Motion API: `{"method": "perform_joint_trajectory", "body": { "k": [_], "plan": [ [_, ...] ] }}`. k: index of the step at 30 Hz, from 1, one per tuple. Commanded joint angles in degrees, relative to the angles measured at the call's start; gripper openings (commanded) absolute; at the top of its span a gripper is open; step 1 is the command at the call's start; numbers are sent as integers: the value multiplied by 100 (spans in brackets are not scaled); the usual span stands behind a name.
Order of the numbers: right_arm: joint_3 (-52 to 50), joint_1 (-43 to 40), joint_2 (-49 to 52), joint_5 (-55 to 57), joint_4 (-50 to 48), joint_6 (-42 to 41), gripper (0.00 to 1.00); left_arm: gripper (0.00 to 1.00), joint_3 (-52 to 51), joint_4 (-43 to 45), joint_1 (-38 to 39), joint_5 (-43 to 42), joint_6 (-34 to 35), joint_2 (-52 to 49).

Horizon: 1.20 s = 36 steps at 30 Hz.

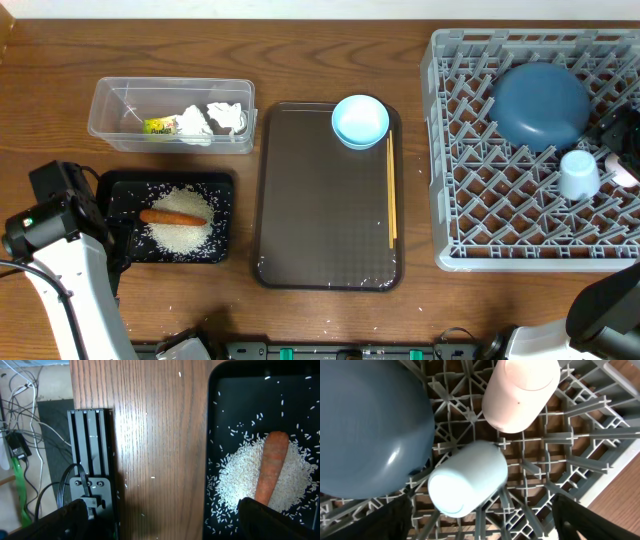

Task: Sort waste into correct bins and load items into the dishwasher rack

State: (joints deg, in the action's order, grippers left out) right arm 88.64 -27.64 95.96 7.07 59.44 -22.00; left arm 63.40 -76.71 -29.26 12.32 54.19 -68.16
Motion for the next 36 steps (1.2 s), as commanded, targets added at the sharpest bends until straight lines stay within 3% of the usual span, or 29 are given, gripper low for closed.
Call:
{"method": "perform_joint_trajectory", "body": {
  "k": [1, 11, 15, 20, 23, 31, 36],
  "plan": [
    [-15, -9, 15, -199, 9, 0, 92, 98, 4, -37, -35, 33, -9, -28],
    [-15, 358, -393, -1801, -28, 457, 93, 98, 4, -37, -35, 33, -9, -28],
    [-15, 1021, -678, -2240, -72, 669, 86, 98, 4, -35, -35, 35, -9, -28],
    [-37, 2229, -673, -2166, -286, 1049, 71, 98, 4, -37, -35, 33, -9, -28],
    [-94, 3112, -509, -1875, -570, 1419, 62, 98, 4, -37, -35, 33, -9, -26],
    [-136, 4896, 634, -1285, -1670, 1429, 62, 98, 4, -37, -35, 33, -9, -28],
    [-136, 5453, 1541, -1285, -2549, 1099, 63, 98, 4, -35, -35, 35, -9, -28]
  ]
}}
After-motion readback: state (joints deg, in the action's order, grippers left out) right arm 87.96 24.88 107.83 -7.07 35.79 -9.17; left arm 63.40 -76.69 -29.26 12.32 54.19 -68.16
